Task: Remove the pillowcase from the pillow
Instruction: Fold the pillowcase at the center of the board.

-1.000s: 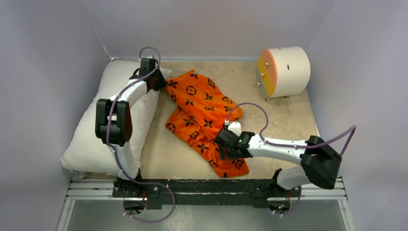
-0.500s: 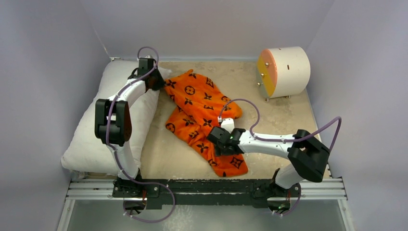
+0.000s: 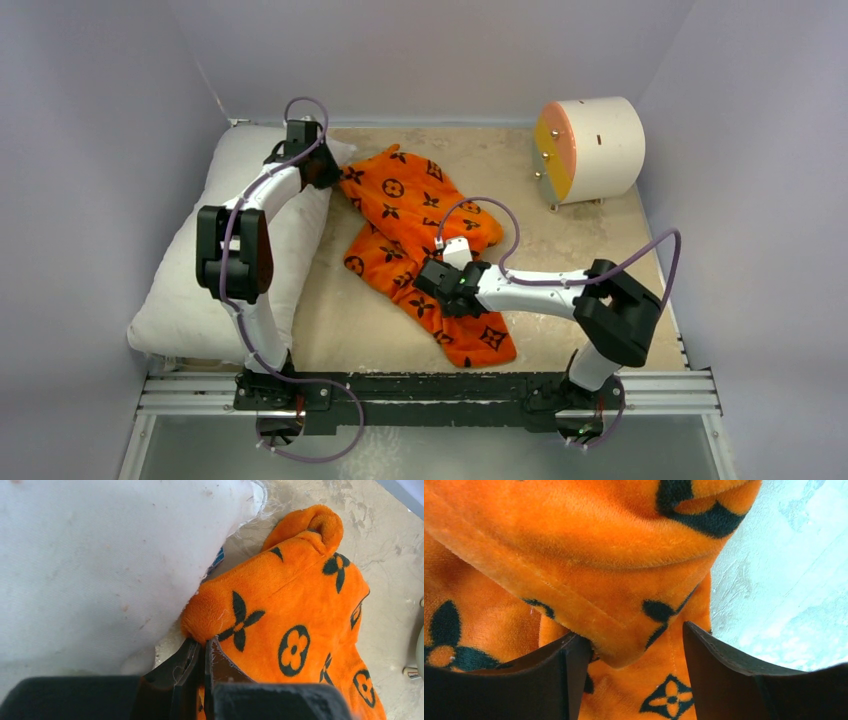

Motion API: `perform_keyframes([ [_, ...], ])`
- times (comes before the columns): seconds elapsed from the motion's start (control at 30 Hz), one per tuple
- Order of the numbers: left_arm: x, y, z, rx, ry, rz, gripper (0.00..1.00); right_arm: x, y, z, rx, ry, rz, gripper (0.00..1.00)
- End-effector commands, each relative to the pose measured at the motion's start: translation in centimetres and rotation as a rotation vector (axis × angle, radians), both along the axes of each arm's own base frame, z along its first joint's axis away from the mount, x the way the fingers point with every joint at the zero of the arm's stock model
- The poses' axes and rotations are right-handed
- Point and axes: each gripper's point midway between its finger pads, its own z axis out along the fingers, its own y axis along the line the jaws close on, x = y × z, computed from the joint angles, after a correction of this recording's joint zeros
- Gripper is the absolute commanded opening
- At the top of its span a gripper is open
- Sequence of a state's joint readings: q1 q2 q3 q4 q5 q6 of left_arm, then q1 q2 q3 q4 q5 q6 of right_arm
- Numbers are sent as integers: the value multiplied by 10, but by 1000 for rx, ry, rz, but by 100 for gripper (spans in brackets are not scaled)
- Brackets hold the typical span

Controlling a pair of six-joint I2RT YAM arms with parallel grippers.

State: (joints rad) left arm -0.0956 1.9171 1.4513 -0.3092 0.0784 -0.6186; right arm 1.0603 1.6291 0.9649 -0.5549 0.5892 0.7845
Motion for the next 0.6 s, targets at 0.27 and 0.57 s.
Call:
perform_keyframes([
  [0.27, 15, 9, 36, 1, -95, -3, 0, -5, 7, 9, -31, -45, 60, 61],
  [0.57, 14, 10, 38, 4, -95, -4, 0, -14, 25, 0, 9, 7, 112, 47],
])
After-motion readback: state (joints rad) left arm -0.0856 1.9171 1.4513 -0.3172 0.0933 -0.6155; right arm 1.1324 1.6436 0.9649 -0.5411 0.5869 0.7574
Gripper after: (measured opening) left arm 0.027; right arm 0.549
